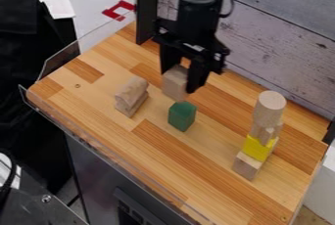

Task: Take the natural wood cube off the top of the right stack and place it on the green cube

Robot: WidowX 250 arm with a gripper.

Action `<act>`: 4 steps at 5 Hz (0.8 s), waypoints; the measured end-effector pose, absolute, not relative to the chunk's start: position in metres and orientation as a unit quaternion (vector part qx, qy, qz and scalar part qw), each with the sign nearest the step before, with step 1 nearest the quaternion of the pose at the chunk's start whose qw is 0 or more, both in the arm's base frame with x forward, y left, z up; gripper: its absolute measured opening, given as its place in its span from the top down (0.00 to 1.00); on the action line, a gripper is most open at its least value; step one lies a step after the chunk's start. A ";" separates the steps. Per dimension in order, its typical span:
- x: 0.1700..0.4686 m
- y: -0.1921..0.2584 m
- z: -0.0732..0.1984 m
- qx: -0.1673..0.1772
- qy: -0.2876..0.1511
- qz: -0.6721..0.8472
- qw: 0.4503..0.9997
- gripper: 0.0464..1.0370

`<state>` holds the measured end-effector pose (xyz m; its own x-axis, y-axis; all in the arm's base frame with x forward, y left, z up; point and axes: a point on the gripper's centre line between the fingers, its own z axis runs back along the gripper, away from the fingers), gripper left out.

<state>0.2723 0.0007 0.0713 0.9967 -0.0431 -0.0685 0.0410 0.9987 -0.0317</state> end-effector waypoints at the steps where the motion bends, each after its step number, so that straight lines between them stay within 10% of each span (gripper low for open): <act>1: 0.274 0.002 0.070 -0.031 0.026 -0.018 0.999 0.47; 4: 0.279 -0.007 0.058 -0.050 0.027 -0.032 0.998 0.47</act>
